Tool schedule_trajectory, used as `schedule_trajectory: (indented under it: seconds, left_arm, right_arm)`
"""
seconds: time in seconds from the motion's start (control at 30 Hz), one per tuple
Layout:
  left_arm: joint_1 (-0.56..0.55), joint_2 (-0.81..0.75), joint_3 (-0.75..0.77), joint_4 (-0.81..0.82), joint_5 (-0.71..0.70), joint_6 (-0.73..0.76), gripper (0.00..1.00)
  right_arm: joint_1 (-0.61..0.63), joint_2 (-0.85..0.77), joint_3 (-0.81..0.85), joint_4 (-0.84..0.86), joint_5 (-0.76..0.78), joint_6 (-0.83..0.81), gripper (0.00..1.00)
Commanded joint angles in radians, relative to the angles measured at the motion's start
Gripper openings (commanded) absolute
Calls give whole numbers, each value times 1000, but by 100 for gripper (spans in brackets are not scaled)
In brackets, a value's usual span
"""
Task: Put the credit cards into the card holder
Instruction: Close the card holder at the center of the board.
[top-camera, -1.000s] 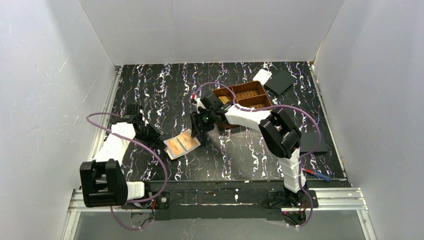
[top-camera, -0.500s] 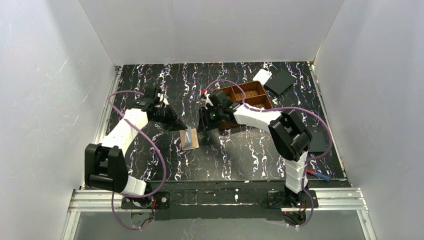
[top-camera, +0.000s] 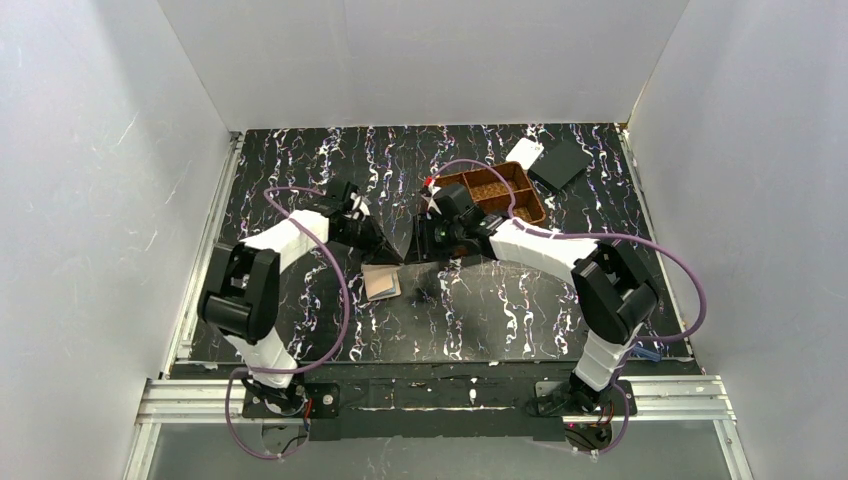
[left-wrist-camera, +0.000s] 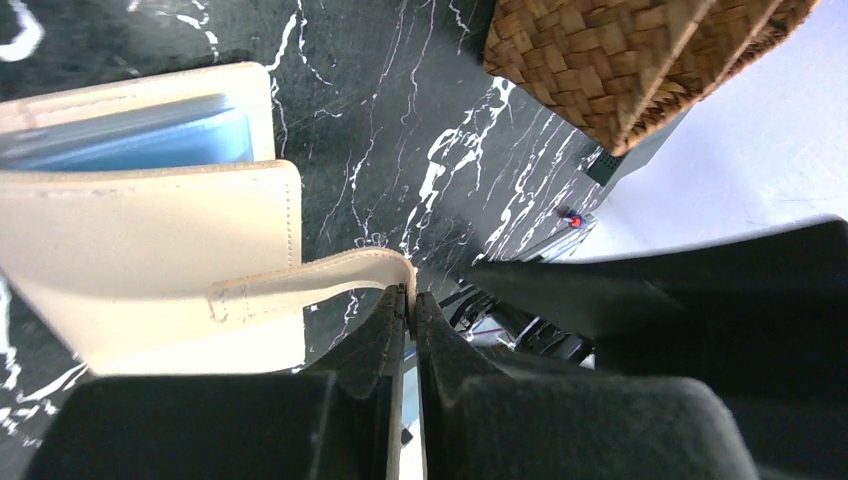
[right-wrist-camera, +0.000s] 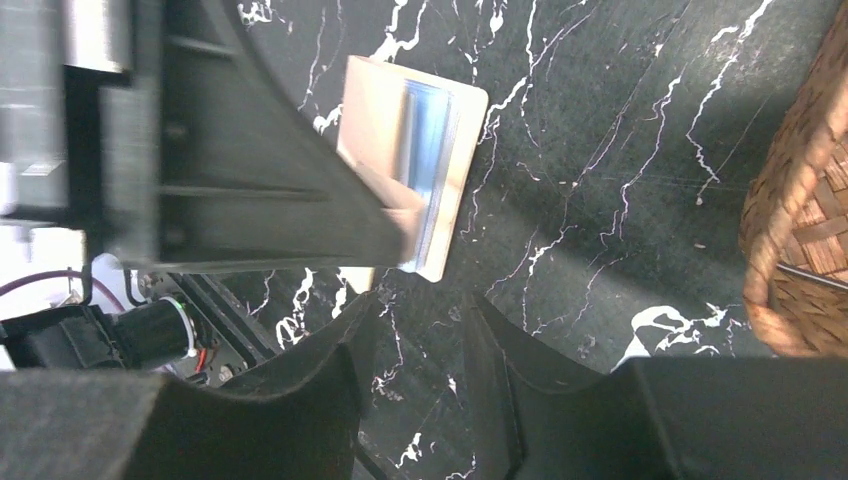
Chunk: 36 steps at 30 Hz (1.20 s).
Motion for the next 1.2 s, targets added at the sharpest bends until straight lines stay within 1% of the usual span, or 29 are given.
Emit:
schedule_trajectory:
  seconds: [0.0,0.17,0.33,0.43,0.47,0.57,0.7,0.8,0.87,0.93,1.07,1.17]
  left_arm:
    - [-40,50,31,56,37,-9,0]
    - [-44,116,45,74,60,19,1]
    - [-43,60,80,22,72,87,31]
    - [-34,7,98,-29,82,130,46]
    - [-27,-18,99,-44,86,143,50]
    - [0,-97,85,-77,99,170,59]
    - [38,-191,67,-166,79,231,63]
    - [61,-224,28,-193,81,262,64]
    - [65,-234,-6,-193,70,281,62]
    - [66,-224,-46,-187,51,290,56]
    - [66,-153,-95,-109,44,274,38]
    - [65,-88,-101,-50,37,259,30]
  right_arm:
    - [-2,-64,-22,18,24,6,44]
    - [-2,-67,-55,55,-19,18,47]
    - [-2,-81,-82,84,-52,-1,52]
    - [-2,-79,-113,142,-104,9,56]
    - [-2,-72,-128,189,-127,19,57]
    - [1,-43,-152,260,-167,38,63]
    - [1,-1,-172,358,-202,97,66]
    - [2,-5,-194,421,-186,151,68]
    - [2,6,-186,433,-181,187,69]
    - [4,20,-173,433,-179,227,69]
    - [11,37,-177,421,-151,294,66]
    - [27,27,-190,392,-114,282,64]
